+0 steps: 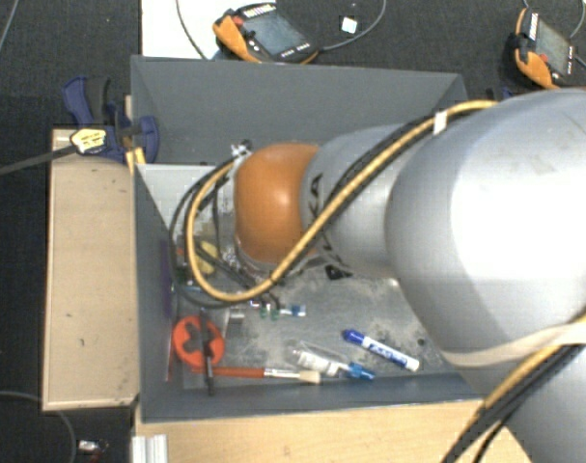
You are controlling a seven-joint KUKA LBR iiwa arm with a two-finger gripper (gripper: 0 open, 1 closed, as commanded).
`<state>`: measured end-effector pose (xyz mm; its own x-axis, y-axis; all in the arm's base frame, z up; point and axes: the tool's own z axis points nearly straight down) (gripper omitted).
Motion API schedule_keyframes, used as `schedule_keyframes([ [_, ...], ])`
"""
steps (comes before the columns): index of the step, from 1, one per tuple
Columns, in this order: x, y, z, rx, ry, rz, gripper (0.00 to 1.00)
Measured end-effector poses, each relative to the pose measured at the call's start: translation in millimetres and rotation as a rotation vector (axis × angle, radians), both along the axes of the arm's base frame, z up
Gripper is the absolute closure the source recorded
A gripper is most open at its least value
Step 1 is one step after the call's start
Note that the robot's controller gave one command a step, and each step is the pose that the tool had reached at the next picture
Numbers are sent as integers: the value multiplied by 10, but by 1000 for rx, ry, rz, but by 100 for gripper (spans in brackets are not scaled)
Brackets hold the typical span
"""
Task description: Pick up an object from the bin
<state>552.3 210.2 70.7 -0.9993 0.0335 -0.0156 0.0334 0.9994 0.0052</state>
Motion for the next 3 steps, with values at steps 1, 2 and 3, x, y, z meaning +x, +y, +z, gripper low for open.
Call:
schedule_keyframes([
  [1,112,-606,29,-4,14,87,100],
  [2,112,-605,29,-4,14,87,100],
  [3,96,-610,196,-4,19,86,100],
])
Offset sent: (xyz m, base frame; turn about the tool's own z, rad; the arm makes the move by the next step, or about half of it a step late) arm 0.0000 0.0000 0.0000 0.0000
